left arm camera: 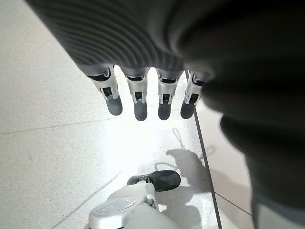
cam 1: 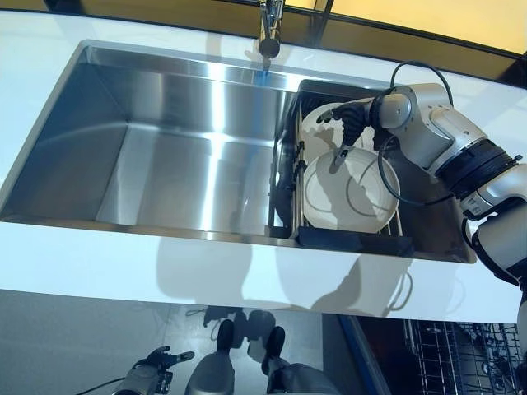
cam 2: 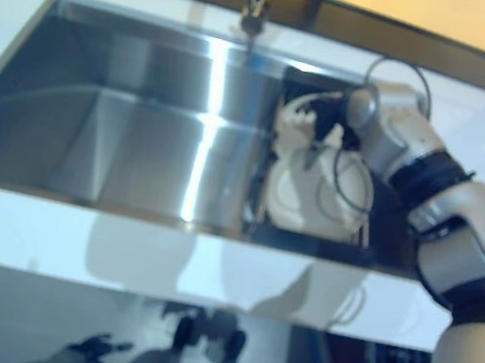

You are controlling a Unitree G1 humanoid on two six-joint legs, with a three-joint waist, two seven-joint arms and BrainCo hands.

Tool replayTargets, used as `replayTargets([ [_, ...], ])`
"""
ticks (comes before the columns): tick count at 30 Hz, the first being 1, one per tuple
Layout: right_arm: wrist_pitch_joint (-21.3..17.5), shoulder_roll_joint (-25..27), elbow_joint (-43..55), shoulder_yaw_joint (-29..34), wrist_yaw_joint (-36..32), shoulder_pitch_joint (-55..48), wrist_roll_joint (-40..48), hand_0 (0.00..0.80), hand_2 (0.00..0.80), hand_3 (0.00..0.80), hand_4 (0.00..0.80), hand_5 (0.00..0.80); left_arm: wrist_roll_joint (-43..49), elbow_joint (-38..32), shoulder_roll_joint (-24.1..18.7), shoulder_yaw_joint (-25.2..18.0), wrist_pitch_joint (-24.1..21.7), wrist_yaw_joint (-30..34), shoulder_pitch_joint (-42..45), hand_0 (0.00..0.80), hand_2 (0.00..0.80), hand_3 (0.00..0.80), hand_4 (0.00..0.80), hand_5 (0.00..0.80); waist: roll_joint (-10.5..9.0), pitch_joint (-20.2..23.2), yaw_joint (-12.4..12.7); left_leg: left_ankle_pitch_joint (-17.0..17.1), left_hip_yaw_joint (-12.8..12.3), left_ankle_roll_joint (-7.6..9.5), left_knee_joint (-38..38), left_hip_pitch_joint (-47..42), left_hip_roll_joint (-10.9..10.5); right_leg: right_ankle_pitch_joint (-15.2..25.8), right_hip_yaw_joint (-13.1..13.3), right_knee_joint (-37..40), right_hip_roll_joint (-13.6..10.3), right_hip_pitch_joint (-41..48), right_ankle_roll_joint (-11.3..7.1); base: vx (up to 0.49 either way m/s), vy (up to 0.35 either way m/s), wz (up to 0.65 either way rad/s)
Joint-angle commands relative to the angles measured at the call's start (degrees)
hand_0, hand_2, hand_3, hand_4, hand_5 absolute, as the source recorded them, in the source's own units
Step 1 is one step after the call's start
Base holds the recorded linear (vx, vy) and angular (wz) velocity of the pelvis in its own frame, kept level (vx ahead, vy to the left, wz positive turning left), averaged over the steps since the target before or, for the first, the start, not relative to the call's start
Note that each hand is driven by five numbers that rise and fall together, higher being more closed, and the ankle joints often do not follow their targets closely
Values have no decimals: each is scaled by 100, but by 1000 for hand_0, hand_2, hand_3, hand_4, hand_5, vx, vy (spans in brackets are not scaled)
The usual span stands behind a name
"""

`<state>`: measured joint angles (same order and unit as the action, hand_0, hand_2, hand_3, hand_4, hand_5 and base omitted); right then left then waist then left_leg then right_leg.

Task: Take plates into dishwasher

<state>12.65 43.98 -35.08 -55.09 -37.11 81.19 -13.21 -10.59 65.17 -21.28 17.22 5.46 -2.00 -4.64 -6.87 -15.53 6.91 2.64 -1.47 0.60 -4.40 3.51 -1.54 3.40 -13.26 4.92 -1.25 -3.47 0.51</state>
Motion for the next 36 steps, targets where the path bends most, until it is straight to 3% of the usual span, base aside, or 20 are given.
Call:
replayTargets([
  [1, 127, 449, -63, -231, -117, 277, -356, 0, 0, 0, 0, 0, 95, 111, -76, 182, -57, 57, -46, 0, 0, 0, 0, 0, -115, -84, 69, 84, -236, -408, -60, 124, 231, 306, -93, 8, -528, 40, -782, 0, 0, 0],
  [28, 435, 616, -99, 177, -1501, -550, -859, 0, 0, 0, 0, 0, 105, 96, -42, 57, -82, 123, -69, 0, 0, 0, 0, 0, -103, -99, -48, 66, -328, -414, -60, 49, 248, 308, -43, 8, -549, 76, -778, 0, 0, 0],
  [31, 543, 551, -59, 221, -1559, -611, -922, 289, 289, 289, 289, 289, 72, 112, -33, 50, -57, 140, -110, 0, 0, 0, 0, 0, -98, -111, -63, 72, -350, -414, -60, 61, 256, 311, -26, 8, -550, 58, -780, 0, 0, 0],
  [33, 607, 527, -42, 227, -1606, -619, -938, 737, 737, 737, 737, 737, 51, 121, -26, 53, -61, 137, -122, 0, 0, 0, 0, 0, -93, -121, -65, 74, -355, -415, -60, 73, 260, 311, -21, 8, -552, 47, -780, 0, 0, 0],
  [34, 626, 534, -38, 237, -1600, -640, -931, 800, 800, 800, 800, 800, 41, 125, -17, 50, -72, 135, -120, 0, 0, 0, 0, 0, -89, -127, -68, 76, -356, -417, -60, 81, 259, 312, -17, 8, -551, 39, -779, 0, 0, 0],
  [36, 779, 527, -34, 302, -1546, -698, -826, 800, 800, 800, 800, 800, 42, 144, 2, 32, -97, 131, -123, 0, 0, 0, 0, 0, -87, -142, -71, 80, -347, -415, -60, 94, 254, 310, -8, 8, -546, 28, -774, 0, 0, 0],
])
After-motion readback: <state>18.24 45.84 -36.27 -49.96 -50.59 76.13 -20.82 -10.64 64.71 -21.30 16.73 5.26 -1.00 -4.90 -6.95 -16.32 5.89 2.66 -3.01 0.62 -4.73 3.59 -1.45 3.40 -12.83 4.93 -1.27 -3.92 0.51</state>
